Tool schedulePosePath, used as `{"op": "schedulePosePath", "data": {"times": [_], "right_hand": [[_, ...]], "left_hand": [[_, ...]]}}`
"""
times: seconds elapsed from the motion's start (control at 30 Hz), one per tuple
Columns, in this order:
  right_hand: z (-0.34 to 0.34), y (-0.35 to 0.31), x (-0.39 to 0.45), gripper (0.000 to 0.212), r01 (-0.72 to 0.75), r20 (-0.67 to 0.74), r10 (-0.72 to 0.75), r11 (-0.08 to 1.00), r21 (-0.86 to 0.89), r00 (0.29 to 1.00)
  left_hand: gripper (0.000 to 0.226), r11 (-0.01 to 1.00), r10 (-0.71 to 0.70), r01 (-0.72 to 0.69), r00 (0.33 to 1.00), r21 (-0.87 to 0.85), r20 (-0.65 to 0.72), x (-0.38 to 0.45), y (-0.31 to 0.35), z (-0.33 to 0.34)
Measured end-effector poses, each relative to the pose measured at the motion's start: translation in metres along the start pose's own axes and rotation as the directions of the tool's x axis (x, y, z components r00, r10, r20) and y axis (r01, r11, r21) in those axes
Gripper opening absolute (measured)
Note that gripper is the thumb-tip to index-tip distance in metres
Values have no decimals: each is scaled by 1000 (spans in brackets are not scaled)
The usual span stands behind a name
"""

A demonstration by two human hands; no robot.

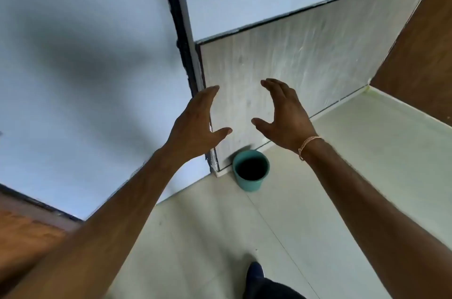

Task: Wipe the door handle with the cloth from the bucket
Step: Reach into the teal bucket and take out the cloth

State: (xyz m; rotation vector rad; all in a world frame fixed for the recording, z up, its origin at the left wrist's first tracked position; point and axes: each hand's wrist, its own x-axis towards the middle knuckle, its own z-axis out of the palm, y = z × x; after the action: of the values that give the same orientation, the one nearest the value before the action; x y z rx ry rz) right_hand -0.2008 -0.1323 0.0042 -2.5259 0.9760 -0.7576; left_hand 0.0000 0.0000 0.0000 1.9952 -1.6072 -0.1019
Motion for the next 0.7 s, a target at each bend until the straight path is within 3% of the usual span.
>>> {"op": "schedulePosePath", "data": {"times": [0.37,0.7], "right_hand": [[91,117,88,88,-226,235,212,974,31,948],[220,220,124,85,-469,427,452,880,-71,783]], "left_hand": [[96,977,-144,178,956,-116,256,113,-57,109],[83,883,-238,394,844,-256,481,203,-168,259]]}}
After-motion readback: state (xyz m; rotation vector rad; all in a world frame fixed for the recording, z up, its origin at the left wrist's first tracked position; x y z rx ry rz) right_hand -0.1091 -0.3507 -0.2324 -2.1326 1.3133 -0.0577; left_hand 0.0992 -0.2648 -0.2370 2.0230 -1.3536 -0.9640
